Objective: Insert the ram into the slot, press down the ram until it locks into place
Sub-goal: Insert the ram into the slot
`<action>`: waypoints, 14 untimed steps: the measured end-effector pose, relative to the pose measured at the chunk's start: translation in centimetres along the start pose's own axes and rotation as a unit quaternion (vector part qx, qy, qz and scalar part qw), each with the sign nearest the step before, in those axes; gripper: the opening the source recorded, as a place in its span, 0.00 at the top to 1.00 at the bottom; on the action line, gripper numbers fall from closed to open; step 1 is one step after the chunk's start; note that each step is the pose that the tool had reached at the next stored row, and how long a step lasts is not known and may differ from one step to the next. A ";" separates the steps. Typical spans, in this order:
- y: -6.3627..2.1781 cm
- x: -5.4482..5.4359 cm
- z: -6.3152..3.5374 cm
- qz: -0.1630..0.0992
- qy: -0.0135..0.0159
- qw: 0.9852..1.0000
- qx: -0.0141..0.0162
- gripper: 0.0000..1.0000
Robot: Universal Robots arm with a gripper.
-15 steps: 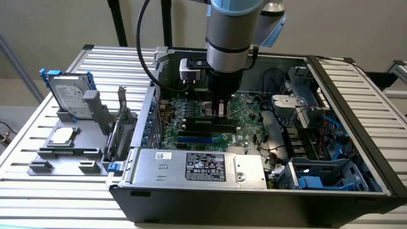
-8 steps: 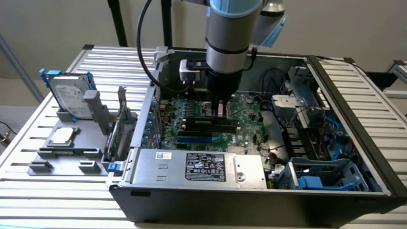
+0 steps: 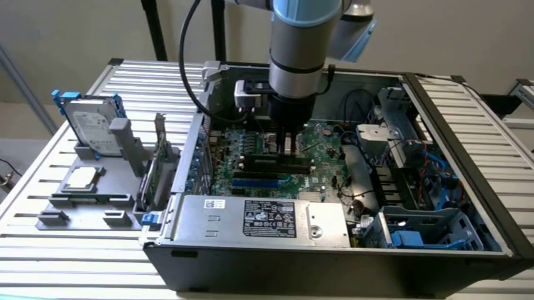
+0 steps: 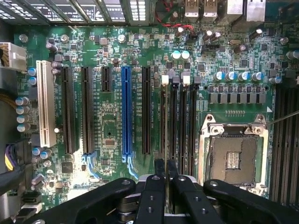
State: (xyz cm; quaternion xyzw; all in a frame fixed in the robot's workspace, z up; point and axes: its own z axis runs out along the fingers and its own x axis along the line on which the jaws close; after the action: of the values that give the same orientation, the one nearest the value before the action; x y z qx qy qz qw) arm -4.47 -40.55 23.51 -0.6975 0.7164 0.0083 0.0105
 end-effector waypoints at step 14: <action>0.01 -0.2 0.28 0.000 0.004 1.000 0.000 0.87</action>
State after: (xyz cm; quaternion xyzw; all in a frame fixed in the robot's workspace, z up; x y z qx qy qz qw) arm -4.47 -40.36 23.24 -0.6978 0.7162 0.0059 0.0076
